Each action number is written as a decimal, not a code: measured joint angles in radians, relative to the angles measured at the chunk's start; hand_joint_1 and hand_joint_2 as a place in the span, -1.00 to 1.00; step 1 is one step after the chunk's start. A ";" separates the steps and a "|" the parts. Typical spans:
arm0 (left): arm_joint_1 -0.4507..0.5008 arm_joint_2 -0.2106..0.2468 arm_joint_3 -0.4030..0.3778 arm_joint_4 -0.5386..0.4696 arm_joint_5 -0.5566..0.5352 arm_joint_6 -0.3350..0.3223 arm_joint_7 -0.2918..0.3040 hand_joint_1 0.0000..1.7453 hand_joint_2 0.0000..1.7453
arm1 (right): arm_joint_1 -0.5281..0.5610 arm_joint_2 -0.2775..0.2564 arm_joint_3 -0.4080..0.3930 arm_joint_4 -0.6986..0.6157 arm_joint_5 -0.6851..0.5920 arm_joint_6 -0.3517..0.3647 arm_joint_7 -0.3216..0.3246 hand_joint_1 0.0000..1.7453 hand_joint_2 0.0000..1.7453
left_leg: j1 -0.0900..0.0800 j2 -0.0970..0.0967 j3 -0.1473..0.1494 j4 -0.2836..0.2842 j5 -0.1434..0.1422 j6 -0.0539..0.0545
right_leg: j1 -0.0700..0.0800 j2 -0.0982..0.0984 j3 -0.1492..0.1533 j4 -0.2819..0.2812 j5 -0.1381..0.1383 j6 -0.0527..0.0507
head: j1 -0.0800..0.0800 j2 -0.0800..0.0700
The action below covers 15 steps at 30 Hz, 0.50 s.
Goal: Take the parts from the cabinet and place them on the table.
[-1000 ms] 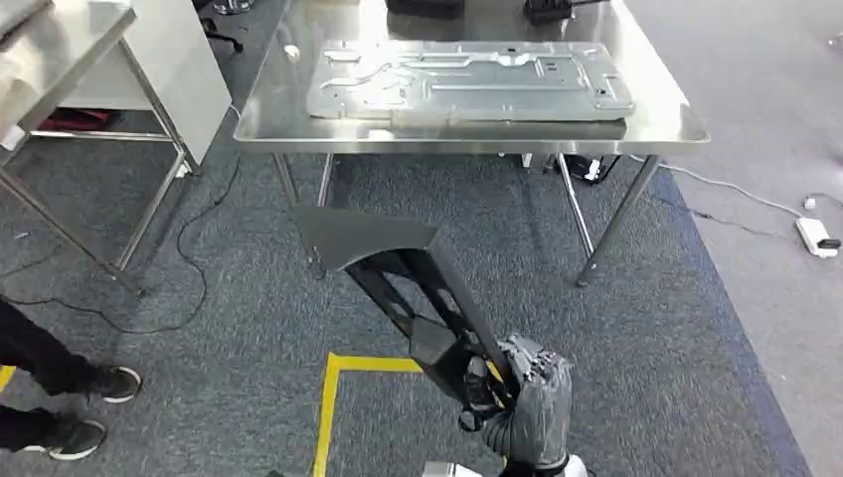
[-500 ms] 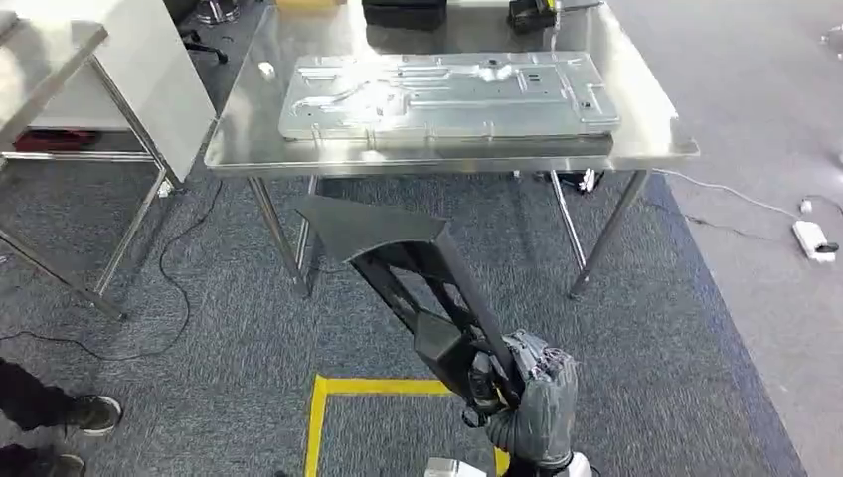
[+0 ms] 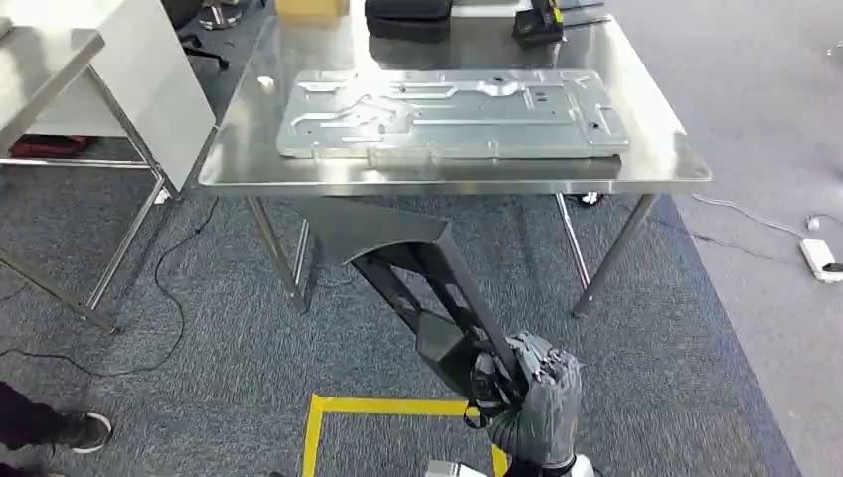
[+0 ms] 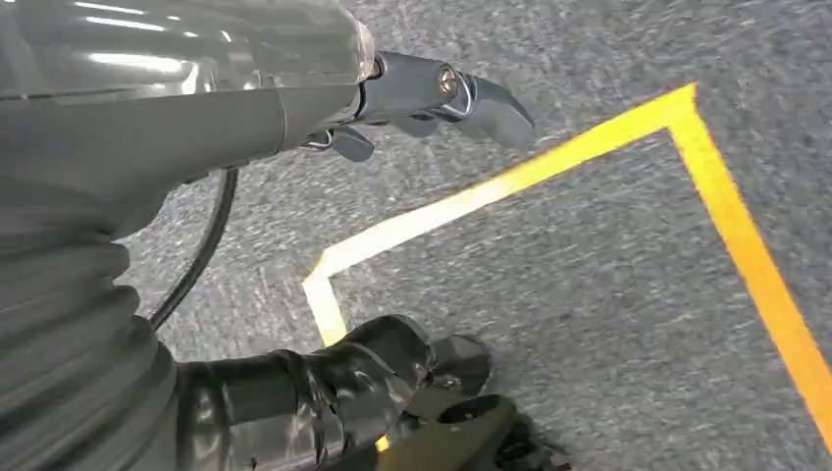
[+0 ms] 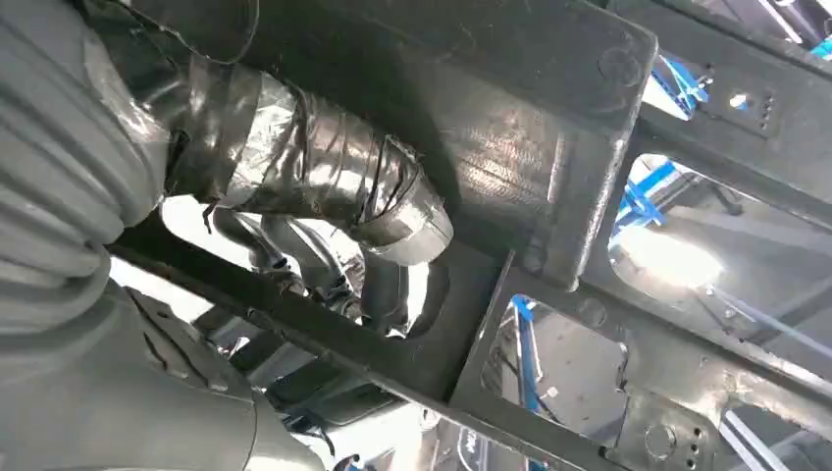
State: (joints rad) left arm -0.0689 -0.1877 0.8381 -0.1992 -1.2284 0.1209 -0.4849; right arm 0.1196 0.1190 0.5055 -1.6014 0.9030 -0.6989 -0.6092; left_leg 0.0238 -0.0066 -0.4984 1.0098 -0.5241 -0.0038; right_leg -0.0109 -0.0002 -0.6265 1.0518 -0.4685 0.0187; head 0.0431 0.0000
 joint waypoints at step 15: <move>-0.006 0.003 0.000 0.000 -0.002 0.000 0.000 -1.00 1.00 | -0.009 0.000 -0.001 -0.007 0.005 0.000 0.009 1.00 1.00 | -0.032 0.002 -0.115 0.034 0.037 0.039 | 0.026 0.008 0.101 -0.016 -0.059 -0.047 | -0.002 0.000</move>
State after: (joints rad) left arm -0.0745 -0.1846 0.8381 -0.1991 -1.2299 0.1205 -0.4849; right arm 0.1105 0.1194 0.5047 -1.6087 0.9079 -0.6989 -0.6004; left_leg -0.0085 -0.0043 -0.6134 1.0437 -0.4871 0.0349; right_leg 0.0154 0.0079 -0.5250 1.0361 -0.5276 -0.0281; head 0.0408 0.0000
